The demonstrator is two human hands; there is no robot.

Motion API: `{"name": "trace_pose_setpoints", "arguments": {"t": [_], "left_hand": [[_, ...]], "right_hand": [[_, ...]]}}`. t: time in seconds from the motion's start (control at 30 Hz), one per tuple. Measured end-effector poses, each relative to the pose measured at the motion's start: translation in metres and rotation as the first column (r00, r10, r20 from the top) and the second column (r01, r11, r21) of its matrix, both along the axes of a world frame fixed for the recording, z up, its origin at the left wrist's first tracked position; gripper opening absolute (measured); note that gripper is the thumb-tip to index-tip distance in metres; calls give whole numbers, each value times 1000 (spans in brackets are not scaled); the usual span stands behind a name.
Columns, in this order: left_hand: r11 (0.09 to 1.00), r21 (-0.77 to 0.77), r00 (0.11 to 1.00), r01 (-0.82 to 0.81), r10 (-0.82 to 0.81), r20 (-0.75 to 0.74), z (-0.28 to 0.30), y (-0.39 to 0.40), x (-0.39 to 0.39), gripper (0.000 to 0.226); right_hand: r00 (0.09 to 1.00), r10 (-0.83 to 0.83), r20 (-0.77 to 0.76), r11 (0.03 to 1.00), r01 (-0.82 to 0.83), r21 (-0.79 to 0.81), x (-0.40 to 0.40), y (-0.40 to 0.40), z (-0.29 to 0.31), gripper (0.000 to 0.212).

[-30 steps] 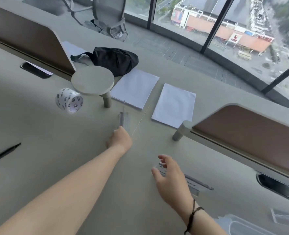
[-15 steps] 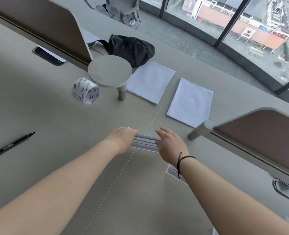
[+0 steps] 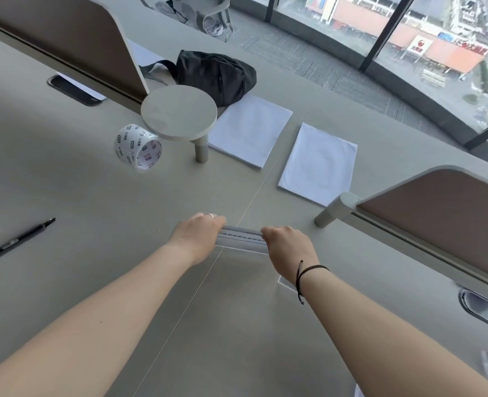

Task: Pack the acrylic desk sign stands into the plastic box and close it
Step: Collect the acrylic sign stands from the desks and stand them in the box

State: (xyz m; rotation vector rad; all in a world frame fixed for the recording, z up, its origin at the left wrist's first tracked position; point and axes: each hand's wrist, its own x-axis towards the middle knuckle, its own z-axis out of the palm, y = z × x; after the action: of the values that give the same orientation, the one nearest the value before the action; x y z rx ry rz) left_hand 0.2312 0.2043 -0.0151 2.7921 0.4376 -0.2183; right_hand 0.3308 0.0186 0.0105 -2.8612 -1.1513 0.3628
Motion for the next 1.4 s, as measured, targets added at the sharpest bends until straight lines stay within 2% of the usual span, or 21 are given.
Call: {"name": "trace_pose_setpoints", "arguments": {"t": [0.17,0.37,0.47,0.63,0.9,1.1,1.2,1.4], "left_hand": [[999,-15,990,-49,51,132,18,-16,-18,23],[998,66,969,-7,-10,247,70,-56,-30,24],[996,87,958,23,-47,283,96,-86,-33,22],[989,95,935,109,-135,329,138,-150,-35,21],[919,92,872,383,-393,291,195,-271,-36,20],[847,105,838,521,-531,125,229,-352,-46,19],[801,147,804,580,-592,59,233,-389,-52,12],[748,170,762,641,-647,-26,211,-441,-62,20]], "right_hand": [[995,26,95,994,-36,103,-10,-20,14,22],[958,129,257,984,-155,85,-13,-67,64,19],[940,140,312,965,-200,170,-18,-103,90,11],[929,148,340,934,-245,261,-36,-171,136,25],[941,169,295,927,-253,278,-73,-284,183,30],[977,107,185,936,-161,311,-99,-362,187,30],[988,68,139,947,-108,303,-114,-396,181,33],[998,26,55,970,-38,239,-138,-447,156,31]]}}
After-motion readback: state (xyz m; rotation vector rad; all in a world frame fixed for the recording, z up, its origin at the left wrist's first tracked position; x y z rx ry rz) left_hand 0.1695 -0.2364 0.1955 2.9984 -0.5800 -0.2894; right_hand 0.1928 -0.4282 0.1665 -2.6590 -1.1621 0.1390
